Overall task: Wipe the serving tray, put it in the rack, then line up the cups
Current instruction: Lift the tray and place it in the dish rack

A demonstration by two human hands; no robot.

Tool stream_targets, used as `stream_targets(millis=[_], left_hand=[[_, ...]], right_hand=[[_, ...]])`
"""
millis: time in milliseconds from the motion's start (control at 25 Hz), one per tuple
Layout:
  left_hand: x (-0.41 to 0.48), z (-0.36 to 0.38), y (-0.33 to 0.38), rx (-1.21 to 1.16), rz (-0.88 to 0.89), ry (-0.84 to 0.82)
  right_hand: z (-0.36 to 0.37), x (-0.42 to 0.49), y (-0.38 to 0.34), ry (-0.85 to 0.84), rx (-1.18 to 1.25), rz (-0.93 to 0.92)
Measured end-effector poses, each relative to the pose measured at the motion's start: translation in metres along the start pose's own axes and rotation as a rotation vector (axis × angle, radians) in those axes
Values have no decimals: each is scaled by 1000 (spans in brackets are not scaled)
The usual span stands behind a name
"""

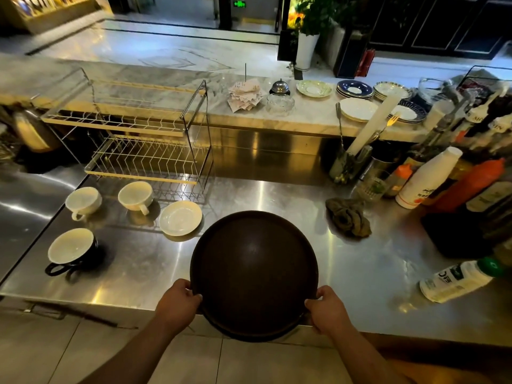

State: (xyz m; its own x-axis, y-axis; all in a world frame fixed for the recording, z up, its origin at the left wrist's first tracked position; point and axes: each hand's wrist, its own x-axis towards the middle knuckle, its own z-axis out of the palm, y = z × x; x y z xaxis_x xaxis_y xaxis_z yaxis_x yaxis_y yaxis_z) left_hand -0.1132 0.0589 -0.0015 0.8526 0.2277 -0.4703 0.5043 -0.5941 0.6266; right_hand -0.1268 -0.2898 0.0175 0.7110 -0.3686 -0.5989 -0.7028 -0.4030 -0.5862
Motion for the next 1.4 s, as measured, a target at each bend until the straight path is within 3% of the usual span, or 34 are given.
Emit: stream_targets(millis=[320,600,800,1120,1400], left_hand=[[12,2,-7,79,22,-13],[10,1,-5,275,1,-70],[10,11,-4,183,-25,-170],[-2,-6,24,-51,26,-127],[-24,-58,89,-96,126,3]], right_hand=[[10,6,2,16,-77,-21],[8,4,11,-3,-317,-12],[17,-2,15,-169,-28,118],[2,-8,-11,-83,102,38],[-48,-22,-72,-87,245,-95]])
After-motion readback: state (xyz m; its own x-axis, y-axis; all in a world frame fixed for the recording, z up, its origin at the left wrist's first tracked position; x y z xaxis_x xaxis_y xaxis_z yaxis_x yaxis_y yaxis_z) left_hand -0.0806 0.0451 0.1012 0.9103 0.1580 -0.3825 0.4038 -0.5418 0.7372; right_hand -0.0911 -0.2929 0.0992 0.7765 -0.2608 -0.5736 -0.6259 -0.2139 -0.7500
